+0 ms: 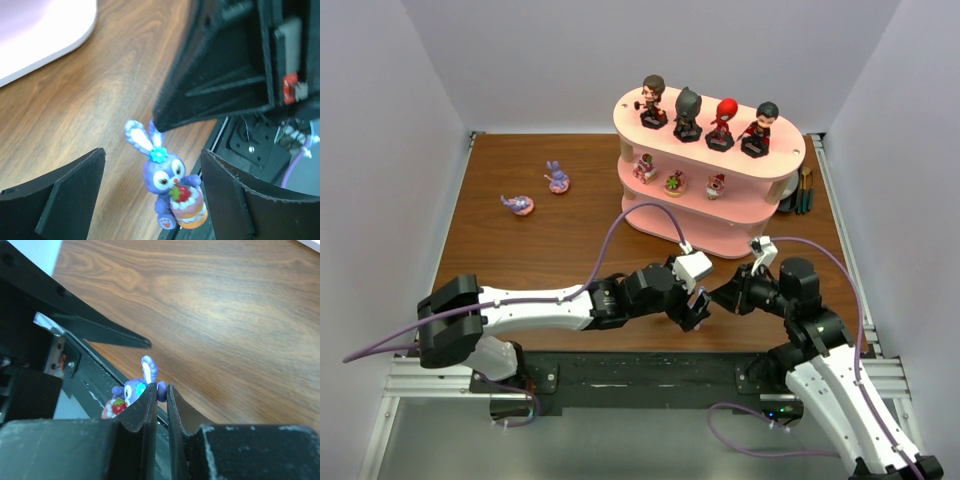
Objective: Place and organize the plastic toys onto the shelf
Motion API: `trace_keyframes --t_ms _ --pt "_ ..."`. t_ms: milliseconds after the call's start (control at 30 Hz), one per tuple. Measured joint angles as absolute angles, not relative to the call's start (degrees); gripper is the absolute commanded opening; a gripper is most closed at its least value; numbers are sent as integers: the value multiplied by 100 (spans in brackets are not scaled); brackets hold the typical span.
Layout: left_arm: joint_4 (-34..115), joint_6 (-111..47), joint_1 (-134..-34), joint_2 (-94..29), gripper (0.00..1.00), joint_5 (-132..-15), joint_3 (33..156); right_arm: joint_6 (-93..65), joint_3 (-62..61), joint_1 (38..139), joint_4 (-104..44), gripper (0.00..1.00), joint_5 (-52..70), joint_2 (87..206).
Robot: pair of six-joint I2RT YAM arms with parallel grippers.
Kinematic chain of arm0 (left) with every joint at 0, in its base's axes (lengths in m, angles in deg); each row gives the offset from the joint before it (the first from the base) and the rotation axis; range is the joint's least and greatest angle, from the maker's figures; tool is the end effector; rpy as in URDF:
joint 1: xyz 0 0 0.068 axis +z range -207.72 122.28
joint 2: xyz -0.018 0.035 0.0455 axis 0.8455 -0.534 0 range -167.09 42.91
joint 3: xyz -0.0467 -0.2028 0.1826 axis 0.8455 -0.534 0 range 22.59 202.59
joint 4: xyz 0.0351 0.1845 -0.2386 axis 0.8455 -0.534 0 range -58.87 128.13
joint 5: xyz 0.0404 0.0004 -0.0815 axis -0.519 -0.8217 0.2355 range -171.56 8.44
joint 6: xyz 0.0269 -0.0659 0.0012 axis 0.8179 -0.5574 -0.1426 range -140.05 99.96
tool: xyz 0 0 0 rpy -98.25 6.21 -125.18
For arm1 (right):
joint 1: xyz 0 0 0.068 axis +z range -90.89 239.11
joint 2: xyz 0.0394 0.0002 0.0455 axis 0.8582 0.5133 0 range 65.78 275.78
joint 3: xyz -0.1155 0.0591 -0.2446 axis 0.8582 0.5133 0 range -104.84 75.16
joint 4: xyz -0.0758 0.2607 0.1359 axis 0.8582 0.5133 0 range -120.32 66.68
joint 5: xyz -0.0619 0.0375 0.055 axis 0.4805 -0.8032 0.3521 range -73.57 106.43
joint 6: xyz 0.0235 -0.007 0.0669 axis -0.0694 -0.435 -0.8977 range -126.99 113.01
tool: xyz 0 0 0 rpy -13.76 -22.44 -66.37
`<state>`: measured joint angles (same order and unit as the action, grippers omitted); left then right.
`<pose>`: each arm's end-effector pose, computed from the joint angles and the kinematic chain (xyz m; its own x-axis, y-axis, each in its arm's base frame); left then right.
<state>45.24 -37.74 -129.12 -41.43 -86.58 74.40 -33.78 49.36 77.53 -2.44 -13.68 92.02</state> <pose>0.1291 -0.3676 0.2185 -0.4098 0.2681 -0.8719 0.8338 0.4977 -0.2388 0.1608 0.0846 0.2307 -0.7138 0.1733 -0.6785 -0.4150 0.6758 0.6092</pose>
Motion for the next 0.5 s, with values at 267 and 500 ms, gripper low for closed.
trace_keyframes --t_ms 267,500 --pt "3978 -4508 -12984 -4202 82 -9401 7866 -3317 4743 8067 -52 0 -802 9407" --pt "2841 -4945 -13458 -4709 80 -10417 8740 -3330 4623 8544 1 0 -172 9746"
